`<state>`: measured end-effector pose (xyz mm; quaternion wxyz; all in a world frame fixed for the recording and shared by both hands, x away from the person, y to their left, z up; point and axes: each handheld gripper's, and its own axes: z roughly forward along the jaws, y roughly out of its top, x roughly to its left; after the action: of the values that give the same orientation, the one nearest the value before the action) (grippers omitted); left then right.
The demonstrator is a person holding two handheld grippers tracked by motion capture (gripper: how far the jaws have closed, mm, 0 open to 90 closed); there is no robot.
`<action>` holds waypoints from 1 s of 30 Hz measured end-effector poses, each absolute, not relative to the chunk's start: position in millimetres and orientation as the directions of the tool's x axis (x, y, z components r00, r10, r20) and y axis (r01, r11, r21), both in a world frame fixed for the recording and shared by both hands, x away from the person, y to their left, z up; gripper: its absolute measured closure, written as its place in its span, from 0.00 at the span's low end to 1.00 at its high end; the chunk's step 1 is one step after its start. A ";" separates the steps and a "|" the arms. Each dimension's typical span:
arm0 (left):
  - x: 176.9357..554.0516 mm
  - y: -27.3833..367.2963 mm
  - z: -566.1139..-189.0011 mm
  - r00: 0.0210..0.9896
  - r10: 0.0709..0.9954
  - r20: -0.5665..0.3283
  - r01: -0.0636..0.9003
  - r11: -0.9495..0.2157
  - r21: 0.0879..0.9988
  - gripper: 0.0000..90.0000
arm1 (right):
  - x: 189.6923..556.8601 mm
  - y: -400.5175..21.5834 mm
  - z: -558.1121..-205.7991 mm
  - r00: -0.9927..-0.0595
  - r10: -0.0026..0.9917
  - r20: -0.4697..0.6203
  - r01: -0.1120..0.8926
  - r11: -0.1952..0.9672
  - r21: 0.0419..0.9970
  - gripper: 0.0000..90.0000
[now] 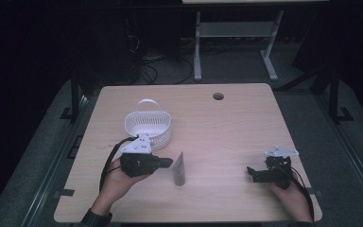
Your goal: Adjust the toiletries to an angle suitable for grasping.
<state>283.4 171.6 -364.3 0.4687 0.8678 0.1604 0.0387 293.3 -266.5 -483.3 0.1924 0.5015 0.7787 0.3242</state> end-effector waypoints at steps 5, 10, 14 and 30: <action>278.8 167.5 -362.0 0.951 0.298 -0.079 0.229 -0.511 0.829 1.00 | 293.3 -266.4 -483.3 -0.423 0.906 0.026 0.656 0.286 0.698 0.00; 275.7 165.0 -360.3 0.955 0.286 -0.077 0.221 -0.514 0.829 1.00 | 293.3 -266.4 -483.3 -0.423 0.906 0.026 0.656 0.286 0.698 0.00; 274.0 164.6 -359.0 0.957 0.278 -0.080 0.218 -0.513 0.830 1.00 | 293.3 -266.4 -483.4 -0.423 0.906 0.026 0.656 0.286 0.699 0.00; 267.1 155.4 -358.4 0.968 0.237 -0.079 0.196 -0.521 0.831 1.00 | 293.3 -266.5 -483.4 -0.423 0.906 0.026 0.656 0.286 0.698 0.00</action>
<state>267.1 155.4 -358.4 0.4735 0.8717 0.1242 0.0222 293.3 -266.5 -483.4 0.1925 0.5015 0.7785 0.3246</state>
